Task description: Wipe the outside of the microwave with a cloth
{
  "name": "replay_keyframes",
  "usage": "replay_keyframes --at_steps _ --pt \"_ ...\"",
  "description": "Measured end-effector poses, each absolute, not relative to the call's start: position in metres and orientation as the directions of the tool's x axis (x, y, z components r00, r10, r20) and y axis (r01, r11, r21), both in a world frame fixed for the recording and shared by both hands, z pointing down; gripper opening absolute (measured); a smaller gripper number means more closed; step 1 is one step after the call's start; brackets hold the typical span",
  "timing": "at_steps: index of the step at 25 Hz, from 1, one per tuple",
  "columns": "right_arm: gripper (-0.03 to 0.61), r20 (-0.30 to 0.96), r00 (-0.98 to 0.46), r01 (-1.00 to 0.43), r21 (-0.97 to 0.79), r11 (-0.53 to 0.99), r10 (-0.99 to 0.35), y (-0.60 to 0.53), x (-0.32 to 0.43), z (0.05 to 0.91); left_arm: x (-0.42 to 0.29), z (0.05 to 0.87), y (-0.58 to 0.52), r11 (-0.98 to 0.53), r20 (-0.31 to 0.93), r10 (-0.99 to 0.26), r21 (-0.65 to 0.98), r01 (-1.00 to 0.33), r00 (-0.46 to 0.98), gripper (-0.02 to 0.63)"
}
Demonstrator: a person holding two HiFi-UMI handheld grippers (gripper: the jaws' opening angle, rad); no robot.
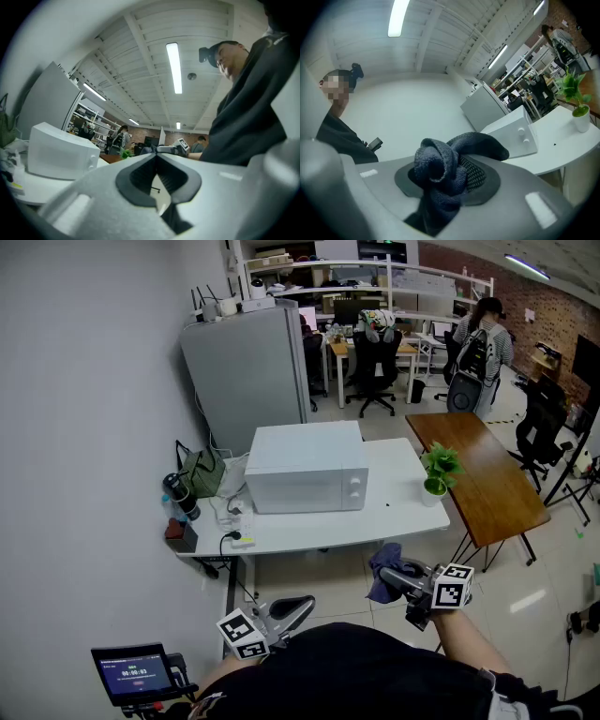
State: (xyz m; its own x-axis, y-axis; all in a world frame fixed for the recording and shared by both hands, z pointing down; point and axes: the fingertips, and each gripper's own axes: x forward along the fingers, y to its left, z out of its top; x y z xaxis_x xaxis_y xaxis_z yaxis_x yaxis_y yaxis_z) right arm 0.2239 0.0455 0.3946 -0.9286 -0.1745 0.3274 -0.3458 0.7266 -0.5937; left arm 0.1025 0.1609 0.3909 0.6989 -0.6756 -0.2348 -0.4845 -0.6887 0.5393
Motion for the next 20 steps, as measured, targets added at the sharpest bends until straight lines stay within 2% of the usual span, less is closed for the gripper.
replay_keyframes --at_steps 11,16,20 --pt "0.144 0.276 -0.953 -0.277 -0.619 0.735 -0.127 0.015 0.24 0.4 0.145 0.392 0.136 -0.683 -0.186 -0.667 0.54 -0.492 0.721 0.003" --pt "0.144 0.292 -0.951 -0.273 -0.635 0.723 -0.102 -0.004 0.215 0.421 0.116 0.404 0.12 -0.651 -0.164 -0.693 0.559 -0.513 0.702 0.003" --pt "0.144 0.303 -0.949 -0.267 -0.63 0.729 -0.085 -0.028 0.166 0.449 0.071 0.441 0.103 -0.634 -0.164 -0.709 0.573 -0.519 0.686 0.003"
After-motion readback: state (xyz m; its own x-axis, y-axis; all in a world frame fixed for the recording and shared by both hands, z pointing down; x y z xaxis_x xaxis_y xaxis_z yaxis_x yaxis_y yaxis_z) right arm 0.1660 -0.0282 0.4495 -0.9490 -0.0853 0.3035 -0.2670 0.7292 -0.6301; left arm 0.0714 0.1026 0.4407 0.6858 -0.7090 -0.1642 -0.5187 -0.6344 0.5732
